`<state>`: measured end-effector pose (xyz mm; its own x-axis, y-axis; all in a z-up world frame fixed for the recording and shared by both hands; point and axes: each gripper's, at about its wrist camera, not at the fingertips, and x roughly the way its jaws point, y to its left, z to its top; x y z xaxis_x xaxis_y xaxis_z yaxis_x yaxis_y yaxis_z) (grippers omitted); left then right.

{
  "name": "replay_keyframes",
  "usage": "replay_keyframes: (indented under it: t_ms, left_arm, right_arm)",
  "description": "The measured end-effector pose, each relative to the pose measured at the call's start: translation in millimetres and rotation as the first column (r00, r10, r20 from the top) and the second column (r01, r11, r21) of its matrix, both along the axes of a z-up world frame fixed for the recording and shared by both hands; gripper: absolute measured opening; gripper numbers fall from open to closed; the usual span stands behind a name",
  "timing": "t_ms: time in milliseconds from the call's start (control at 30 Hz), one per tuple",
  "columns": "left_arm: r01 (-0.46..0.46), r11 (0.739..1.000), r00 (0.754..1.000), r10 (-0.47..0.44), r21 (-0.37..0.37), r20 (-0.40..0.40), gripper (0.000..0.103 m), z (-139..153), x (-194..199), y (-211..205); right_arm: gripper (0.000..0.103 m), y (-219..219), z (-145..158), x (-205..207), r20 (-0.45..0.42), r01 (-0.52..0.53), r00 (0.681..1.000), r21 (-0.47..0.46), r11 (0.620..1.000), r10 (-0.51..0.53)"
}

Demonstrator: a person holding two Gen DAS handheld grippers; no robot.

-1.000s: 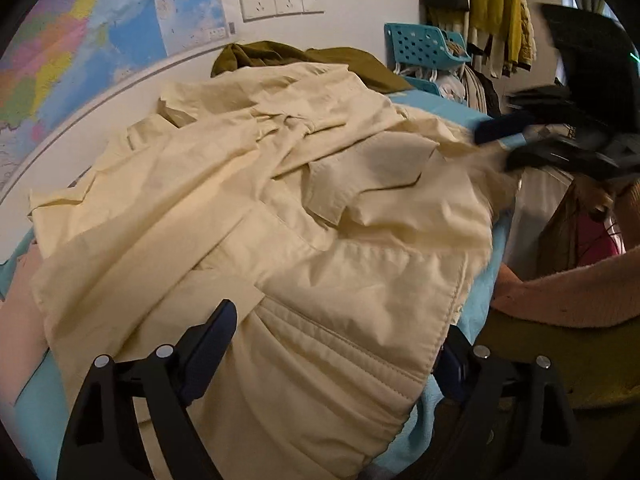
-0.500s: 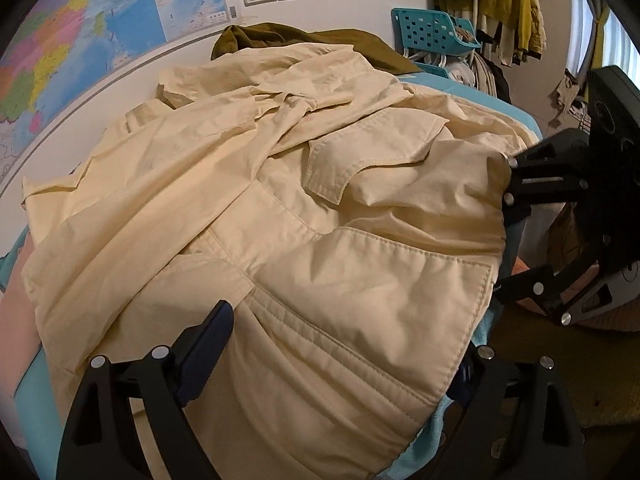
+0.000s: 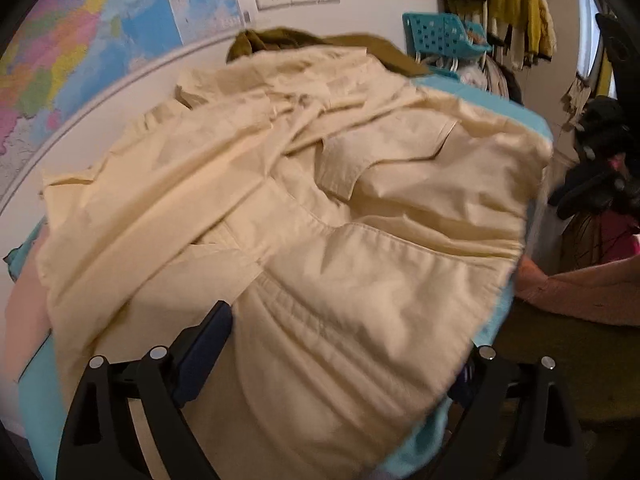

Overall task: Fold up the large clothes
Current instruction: 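Grasp the cream shirt hem with both grippers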

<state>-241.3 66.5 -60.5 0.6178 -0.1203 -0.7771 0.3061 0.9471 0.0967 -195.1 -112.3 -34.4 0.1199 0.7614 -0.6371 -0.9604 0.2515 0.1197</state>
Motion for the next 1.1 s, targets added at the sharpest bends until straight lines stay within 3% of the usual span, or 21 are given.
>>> replay_keyframes:
  t_ms: [33,133,233,300,367,467,567,633,833,900,967,1000,1033,1067,1100]
  left_arm:
    - [0.016,1.000,0.999,-0.016,-0.024,0.029,0.089,9.1,-11.0,5.1]
    - [0.027,0.997,0.993,-0.018,-0.073,0.115,0.089,31.8,-38.9,22.8]
    - [-0.015,0.987,0.981,0.045,-0.160,0.189,0.094,51.7,-61.6,51.0]
    - [-0.103,0.975,0.963,0.147,-0.196,0.227,0.096,59.5,-73.6,76.9]
    - [-0.229,0.955,0.945,0.264,-0.187,0.193,0.096,56.6,-72.2,100.3]
    - [-0.399,0.900,0.904,0.418,-0.176,0.091,0.096,36.2,-63.4,135.9]
    - [-0.485,0.844,0.866,0.499,-0.228,0.007,0.096,18.4,-65.0,160.9]
    - [-0.502,0.824,0.859,0.511,-0.264,-0.039,0.096,8.0,-64.6,170.6]
    - [-0.459,0.837,0.888,0.446,-0.299,-0.115,0.096,-12.1,-57.6,163.4]
    - [-0.442,0.841,0.897,0.423,-0.313,-0.130,0.096,-16.2,-53.8,158.9]
    - [-0.427,0.843,0.904,0.410,-0.328,-0.122,0.096,-17.7,-51.0,155.3]
    - [-0.419,0.841,0.907,0.403,-0.342,-0.122,0.096,-18.6,-49.2,153.6]
    - [-0.412,0.839,0.911,0.394,-0.355,-0.124,0.096,-18.4,-47.3,150.9]
    - [-0.409,0.840,0.912,0.391,-0.356,-0.126,0.094,-18.7,-44.6,148.0]
    - [-0.403,0.842,0.914,0.386,-0.357,-0.121,0.075,-18.5,-43.1,144.3]
  right_arm:
    - [0.038,-6.2,7.4,2.1,0.005,0.005,1.000,0.036,0.999,-0.005]
    - [0.058,-28.9,22.1,26.1,-0.022,0.126,0.992,0.118,0.985,-0.124]
    - [0.063,-58.7,15.1,69.5,-0.148,0.341,0.935,0.129,0.931,-0.322]
    - [0.064,-76.5,3.6,95.2,-0.227,0.453,0.878,0.114,0.884,-0.420]
    - [0.067,-89.5,-6.3,110.1,-0.261,0.523,0.833,0.086,0.848,-0.488]
    - [0.073,-106.3,-15.9,116.5,-0.280,0.574,0.795,0.063,0.817,-0.538]
    - [0.079,-120.1,-24.7,123.5,-0.305,0.613,0.762,0.053,0.788,-0.572]
    - [0.086,-129.0,-32.7,129.2,-0.325,0.633,0.739,0.036,0.773,-0.590]
    - [0.088,-132.5,-58.1,138.7,-0.440,0.616,0.705,-0.009,0.788,-0.556]
    - [0.089,-127.5,-64.7,140.5,-0.473,0.594,0.707,-0.006,0.805,-0.525]
    - [0.092,-119.6,-65.3,140.1,-0.471,0.570,0.730,0.019,0.821,-0.495]
    - [0.089,-115.3,-64.8,140.1,-0.472,0.558,0.737,0.023,0.829,-0.483]
    - [0.066,-110.6,-65.7,140.3,-0.488,0.540,0.743,0.031,0.841,-0.458]
    - [0.051,-107.2,-68.2,141.2,-0.519,0.521,0.740,0.040,0.853,-0.428]
    - [0.026,-102.7,-71.8,142.2,-0.548,0.506,0.733,0.041,0.861,-0.404]
